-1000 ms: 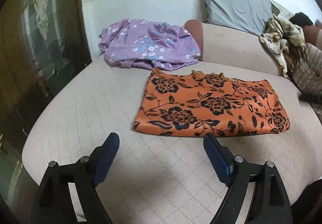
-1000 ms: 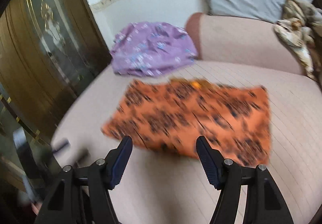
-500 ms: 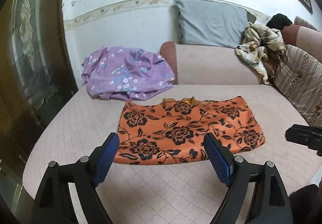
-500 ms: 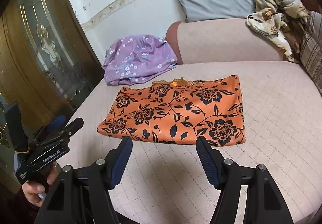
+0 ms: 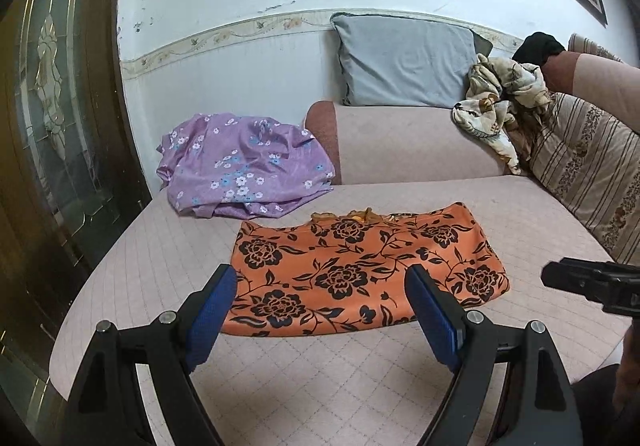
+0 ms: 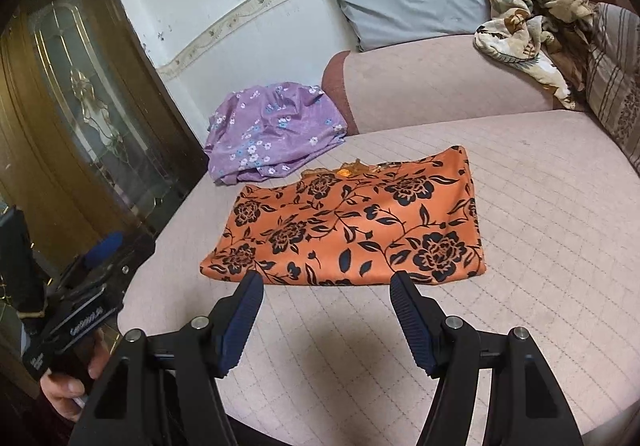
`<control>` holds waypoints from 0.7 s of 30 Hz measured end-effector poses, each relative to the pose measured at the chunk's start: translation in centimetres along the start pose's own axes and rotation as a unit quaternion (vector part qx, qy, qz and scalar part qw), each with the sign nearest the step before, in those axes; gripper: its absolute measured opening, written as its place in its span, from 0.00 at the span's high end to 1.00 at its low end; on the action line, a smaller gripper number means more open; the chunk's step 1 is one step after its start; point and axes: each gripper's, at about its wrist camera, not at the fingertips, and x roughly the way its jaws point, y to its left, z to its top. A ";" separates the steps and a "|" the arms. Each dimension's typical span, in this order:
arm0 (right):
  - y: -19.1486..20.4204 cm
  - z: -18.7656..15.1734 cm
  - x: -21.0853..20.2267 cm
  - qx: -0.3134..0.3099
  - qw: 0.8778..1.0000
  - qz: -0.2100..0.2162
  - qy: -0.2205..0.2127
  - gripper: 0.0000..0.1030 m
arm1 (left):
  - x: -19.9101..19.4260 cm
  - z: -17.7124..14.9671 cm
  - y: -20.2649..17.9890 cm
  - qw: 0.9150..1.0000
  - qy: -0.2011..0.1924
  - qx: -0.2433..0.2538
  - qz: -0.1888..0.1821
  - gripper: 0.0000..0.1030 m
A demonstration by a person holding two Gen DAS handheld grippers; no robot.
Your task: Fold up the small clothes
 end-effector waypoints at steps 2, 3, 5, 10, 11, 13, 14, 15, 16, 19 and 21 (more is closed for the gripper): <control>-0.1 -0.1 0.4 0.001 1.000 0.005 -0.001 0.32 | -0.2 -0.4 0.6 1.000 0.004 -0.005 -0.001 0.16; -0.1 -0.3 0.6 0.003 1.000 0.006 -0.002 0.32 | -0.2 -0.7 1.1 1.000 0.009 -0.005 0.000 0.16; -0.4 -0.5 1.0 0.005 1.000 0.004 -0.007 0.32 | 0.1 -1.1 2.2 1.000 0.015 -0.006 0.012 0.16; -2.6 -0.8 1.9 0.026 1.000 -0.005 -0.011 0.33 | 2.0 -1.9 5.3 0.999 0.033 -0.024 0.032 0.16; -3.2 -0.9 2.2 0.032 0.999 -0.010 -0.011 0.33 | 2.8 -2.2 6.0 0.998 0.039 -0.032 0.031 0.16; -4.2 -0.9 2.8 0.045 0.999 -0.019 -0.011 0.36 | 5.0 -2.7 7.1 0.997 0.065 -0.046 0.026 0.16; -5.2 -0.7 3.4 0.059 0.998 -0.022 -0.006 0.37 | 6.2 -2.8 7.5 0.995 0.075 -0.053 0.023 0.15; -5.8 -0.5 4.0 0.067 0.997 -0.023 -0.002 0.39 | 7.2 -2.9 7.7 0.995 0.078 -0.060 0.023 0.16; -6.2 -0.3 4.5 0.072 0.997 -0.026 -0.001 0.40 | 8.0 -2.9 7.9 0.995 0.080 -0.063 0.024 0.16; -7.5 0.6 6.7 0.089 0.995 -0.034 0.012 0.43 | 11.2 -2.1 7.9 0.994 0.086 -0.070 0.027 0.16; -7.8 1.5 8.6 0.089 0.995 -0.039 0.021 0.44 | 12.7 -1.1 7.5 0.995 0.068 -0.071 0.025 0.16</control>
